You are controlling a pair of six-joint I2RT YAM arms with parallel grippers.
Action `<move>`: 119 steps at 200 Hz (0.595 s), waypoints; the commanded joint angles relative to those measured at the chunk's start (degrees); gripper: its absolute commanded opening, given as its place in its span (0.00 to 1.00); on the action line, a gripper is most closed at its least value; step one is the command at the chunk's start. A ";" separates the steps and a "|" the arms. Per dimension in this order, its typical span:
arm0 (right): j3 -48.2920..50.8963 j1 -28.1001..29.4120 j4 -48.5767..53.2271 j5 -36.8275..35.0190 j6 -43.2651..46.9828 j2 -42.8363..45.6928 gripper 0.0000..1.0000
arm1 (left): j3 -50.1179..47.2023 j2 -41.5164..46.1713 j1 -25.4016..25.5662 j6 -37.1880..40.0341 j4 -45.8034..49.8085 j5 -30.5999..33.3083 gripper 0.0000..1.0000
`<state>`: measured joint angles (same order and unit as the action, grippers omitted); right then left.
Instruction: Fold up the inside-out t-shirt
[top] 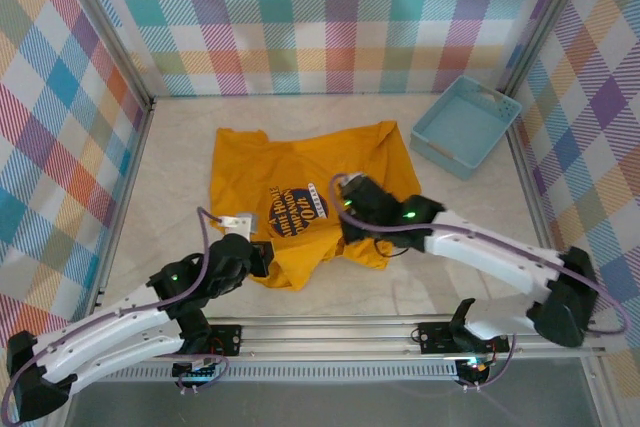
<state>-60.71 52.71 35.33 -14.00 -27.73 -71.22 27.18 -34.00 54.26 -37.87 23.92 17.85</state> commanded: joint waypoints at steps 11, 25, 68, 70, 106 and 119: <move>6.39 -8.39 -7.07 12.66 -6.13 4.24 0.00 | -1.62 5.50 -0.82 0.61 2.69 6.52 0.00; 6.27 -8.42 -9.32 15.27 -5.85 2.92 0.00 | -2.38 5.97 -0.82 0.36 1.93 6.11 0.00; 0.95 -5.93 -10.41 17.60 -2.43 -4.61 0.13 | 0.35 2.26 -2.18 0.11 3.54 9.38 0.00; 0.50 -5.84 -9.74 17.38 -2.11 -5.09 0.14 | 0.69 1.98 -2.39 0.11 3.73 9.64 0.00; -3.92 -6.08 2.21 5.35 -0.55 -7.70 0.50 | 6.65 -4.47 -8.79 -2.20 10.64 15.50 0.00; -1.62 -7.17 4.98 2.70 -1.23 -7.03 0.51 | 7.89 -5.94 -10.84 -2.36 12.25 16.58 0.00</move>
<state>-63.33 47.13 31.40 -3.18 -29.34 -79.55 31.27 -37.95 46.89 -38.92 30.76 28.80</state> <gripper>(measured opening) 0.504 0.047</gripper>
